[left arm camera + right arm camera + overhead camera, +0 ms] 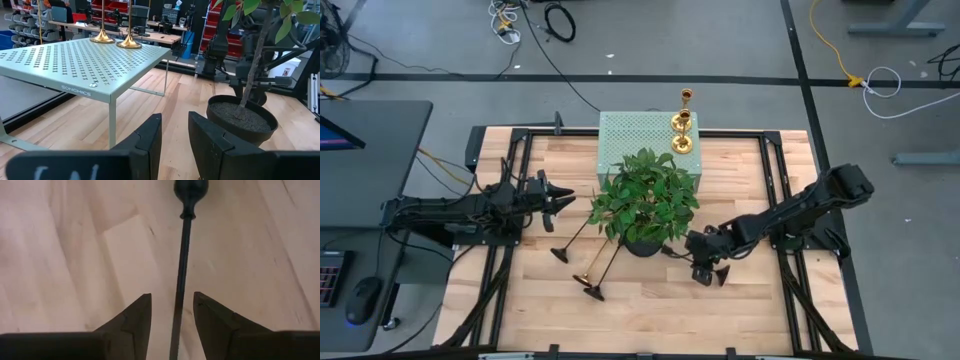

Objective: Pick & Place candle stick holders
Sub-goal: Put the right black candle holder on the shelf

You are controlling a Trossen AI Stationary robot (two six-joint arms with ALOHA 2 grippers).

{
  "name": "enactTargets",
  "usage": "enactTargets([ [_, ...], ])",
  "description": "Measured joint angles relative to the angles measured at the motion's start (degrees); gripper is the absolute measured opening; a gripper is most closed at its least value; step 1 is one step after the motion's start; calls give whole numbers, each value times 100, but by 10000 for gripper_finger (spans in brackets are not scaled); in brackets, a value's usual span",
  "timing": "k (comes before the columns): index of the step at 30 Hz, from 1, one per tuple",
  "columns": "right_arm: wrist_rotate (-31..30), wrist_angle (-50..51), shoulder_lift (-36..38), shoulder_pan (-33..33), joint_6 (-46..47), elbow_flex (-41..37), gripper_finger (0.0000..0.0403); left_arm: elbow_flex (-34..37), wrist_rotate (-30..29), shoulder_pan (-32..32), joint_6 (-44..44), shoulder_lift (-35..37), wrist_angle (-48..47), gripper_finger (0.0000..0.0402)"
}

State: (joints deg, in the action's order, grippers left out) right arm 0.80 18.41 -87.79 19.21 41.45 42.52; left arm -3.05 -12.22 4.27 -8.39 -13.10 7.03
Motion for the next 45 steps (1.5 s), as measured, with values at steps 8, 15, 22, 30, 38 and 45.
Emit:
enactTargets([
  [8,-331,13,-295,39,-81,0,143,0,-1,0,1,-2,-4,99],
  [15,-524,-7,-502,28,-289,15,115,0,-1,0,1,0,-4,99],
  [22,-514,9,-507,17,-444,11,81,0,-1,0,1,0,-5,99],
  [30,-613,22,-513,-1,-504,4,43,0,-1,0,3,0,-7,99],
  [38,-628,36,-515,-3,-589,2,9,0,-1,0,6,0,-7,99],
  [45,-690,38,-518,0,-612,0,5,0,1,0,8,-2,-9,99],
])
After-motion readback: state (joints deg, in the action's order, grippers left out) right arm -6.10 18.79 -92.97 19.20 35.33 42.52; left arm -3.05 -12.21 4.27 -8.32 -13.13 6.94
